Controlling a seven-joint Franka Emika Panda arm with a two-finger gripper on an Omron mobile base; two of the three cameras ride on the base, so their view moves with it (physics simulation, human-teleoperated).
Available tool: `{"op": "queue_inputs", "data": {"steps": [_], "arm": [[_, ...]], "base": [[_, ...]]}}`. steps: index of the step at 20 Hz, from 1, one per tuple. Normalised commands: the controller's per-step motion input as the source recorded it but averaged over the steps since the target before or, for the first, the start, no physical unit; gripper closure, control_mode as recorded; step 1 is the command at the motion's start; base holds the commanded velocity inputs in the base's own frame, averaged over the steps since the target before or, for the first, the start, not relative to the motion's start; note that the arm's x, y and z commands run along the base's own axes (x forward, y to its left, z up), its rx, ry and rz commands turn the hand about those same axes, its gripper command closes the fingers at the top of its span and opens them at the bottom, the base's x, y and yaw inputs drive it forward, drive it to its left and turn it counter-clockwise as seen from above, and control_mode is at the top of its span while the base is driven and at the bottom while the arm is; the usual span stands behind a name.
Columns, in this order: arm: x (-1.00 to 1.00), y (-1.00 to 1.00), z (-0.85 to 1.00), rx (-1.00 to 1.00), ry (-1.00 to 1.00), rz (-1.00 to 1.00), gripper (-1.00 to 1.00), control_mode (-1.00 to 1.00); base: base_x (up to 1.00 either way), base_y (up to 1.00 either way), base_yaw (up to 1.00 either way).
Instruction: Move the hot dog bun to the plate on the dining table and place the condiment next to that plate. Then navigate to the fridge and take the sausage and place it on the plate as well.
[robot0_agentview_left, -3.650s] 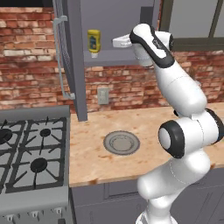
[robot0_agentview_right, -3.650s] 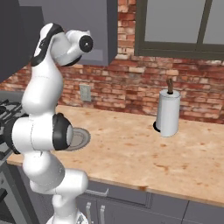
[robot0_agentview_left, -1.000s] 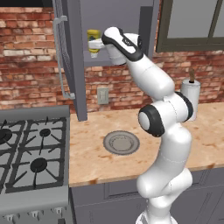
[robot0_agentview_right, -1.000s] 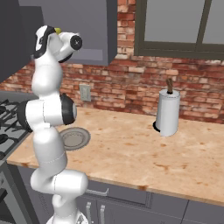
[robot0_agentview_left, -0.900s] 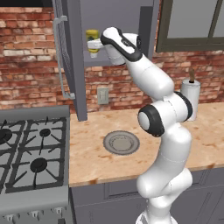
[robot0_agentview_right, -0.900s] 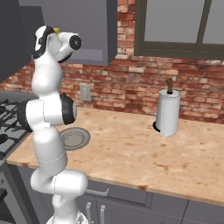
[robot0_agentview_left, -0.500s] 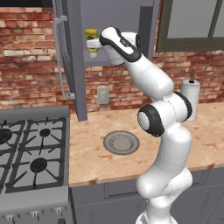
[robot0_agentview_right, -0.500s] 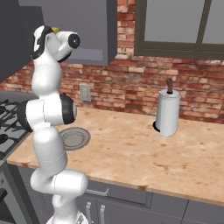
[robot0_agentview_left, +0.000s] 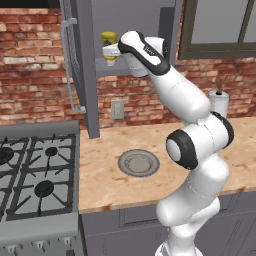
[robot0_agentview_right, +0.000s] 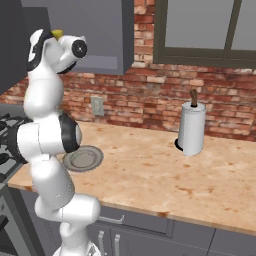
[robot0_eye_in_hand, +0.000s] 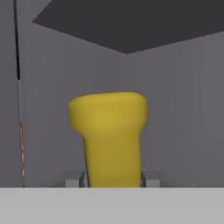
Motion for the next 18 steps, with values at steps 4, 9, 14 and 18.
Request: {"op": "queue_inputs", "data": {"steps": [4,9,14,18], "arm": [[-1.0,-0.16,0.0,0.03,-0.15,-0.08,1.0,-1.0],[-1.0,-0.23,0.0,0.02,-0.05,-0.09,1.0,-1.0],[-0.98,-0.62,0.0,0.07,0.13,-0.06,1.0,-1.0],[-1.0,-0.64,0.11,0.07,0.1,-0.07,1.0,-1.0]], "base": [[0.0,0.0,0.0],[0.0,0.0,0.0],[0.0,0.0,0.0],[0.0,0.0,0.0]]}}
